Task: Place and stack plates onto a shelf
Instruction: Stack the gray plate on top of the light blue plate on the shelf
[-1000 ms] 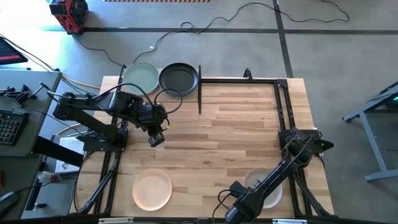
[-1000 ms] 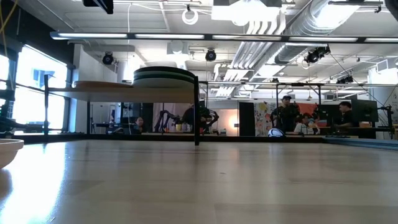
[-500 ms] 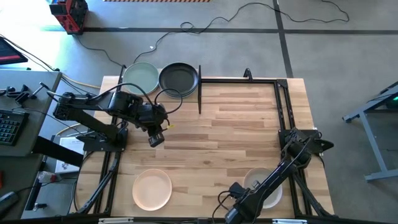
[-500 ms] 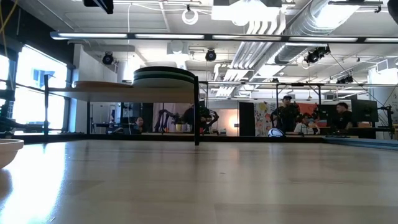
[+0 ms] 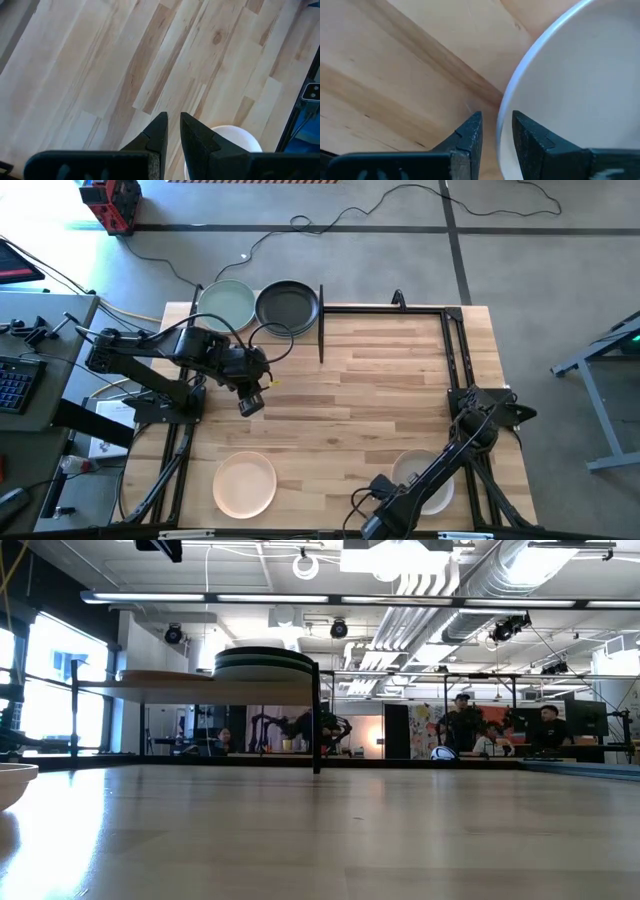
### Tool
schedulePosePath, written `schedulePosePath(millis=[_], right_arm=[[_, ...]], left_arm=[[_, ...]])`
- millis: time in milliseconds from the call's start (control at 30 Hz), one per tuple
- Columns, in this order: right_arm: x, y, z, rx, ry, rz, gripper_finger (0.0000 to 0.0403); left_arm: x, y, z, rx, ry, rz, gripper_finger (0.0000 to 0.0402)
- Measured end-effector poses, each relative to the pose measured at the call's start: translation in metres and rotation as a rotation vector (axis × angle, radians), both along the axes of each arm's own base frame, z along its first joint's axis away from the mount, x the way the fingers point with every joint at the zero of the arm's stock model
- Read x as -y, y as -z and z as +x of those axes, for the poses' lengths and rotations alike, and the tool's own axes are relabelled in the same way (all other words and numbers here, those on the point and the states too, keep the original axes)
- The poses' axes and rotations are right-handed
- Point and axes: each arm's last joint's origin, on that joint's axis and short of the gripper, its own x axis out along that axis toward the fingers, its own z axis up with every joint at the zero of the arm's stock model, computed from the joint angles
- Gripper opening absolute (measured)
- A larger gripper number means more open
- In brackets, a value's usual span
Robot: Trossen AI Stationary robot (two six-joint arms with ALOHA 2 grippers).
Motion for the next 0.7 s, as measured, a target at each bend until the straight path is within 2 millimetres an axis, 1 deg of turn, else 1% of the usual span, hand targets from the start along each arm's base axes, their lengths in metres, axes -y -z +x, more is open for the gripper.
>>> schedulePosePath(millis=[133,300,533,700], right_arm=[[-0.002,0.003,0.001,0.003,0.000,0.017,0.0067],[-0.002,0.003,0.001,-0.011,0.006,0.024,0.0009],[-0.001,0.001,0.000,-0.023,-0.039,0.025,0.0002],[0.008,-0.017,-0.001,-0.017,-0.082,0.027,0.0000]], left_arm=[[0.000,0.000,0.000,0.000,0.000,0.000,0.0042],[0.000,0.000,0.000,0.000,0.001,0.000,0.0042],[0.000,0.000,0.000,0.000,-0.006,-0.003,0.0042],[0.000,0.000,0.000,0.001,-0.017,-0.006,0.0042]])
